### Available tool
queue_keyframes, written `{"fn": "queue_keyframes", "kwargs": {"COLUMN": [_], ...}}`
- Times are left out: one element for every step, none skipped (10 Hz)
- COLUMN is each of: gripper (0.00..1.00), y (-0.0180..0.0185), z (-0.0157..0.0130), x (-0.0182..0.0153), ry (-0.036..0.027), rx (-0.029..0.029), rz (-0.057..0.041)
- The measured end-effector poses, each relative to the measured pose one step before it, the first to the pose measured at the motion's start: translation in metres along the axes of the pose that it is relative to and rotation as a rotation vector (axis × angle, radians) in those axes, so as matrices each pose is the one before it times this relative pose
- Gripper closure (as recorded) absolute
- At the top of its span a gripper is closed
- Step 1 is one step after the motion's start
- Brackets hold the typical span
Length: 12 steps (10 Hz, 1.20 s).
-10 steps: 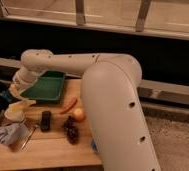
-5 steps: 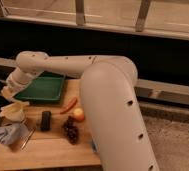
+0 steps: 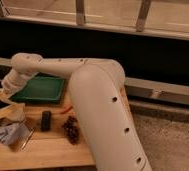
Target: Place banana in paper cup
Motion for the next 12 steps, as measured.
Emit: {"fn": "queue_keyframes", "kwargs": {"gripper": [0.44, 0.32, 0.28, 0.27, 0.27, 0.27, 0.27, 0.27, 0.27, 0.27, 0.27, 0.27], "y": [-0.00384, -0.00005, -0.00034, -0.00332, -0.00297, 0.00111, 0.00112, -0.00024, -0.00111, -0.00030, -0.00014, 0.00093], "z": [0.00125, 0.00639, 0.00275, 0.00017, -0.00090, 0.00060, 0.00115, -0.00029, -0.00111, -0.00010, 0.00086, 0.00053], "x": [0.00160, 0.00167, 0.00124, 0.00170, 0.00140, -0.00039, -0.00008, -0.00005, 0.00015, 0.00027, 0.00051, -0.00047], "ry": [0.00261, 0.00924, 0.00384, 0.00127, -0.00219, 0.00038, 0.00117, -0.00032, -0.00128, 0.00004, 0.00095, 0.00030], "rx": [0.00379, 0.00127, 0.00077, 0.00565, 0.00183, -0.00110, -0.00151, 0.00040, 0.00118, -0.00009, -0.00076, -0.00072], "rz": [0.00325, 0.00080, 0.00263, 0.00457, 0.00480, -0.00126, -0.00108, 0.00020, 0.00142, 0.00087, 0.00064, -0.00124]}}
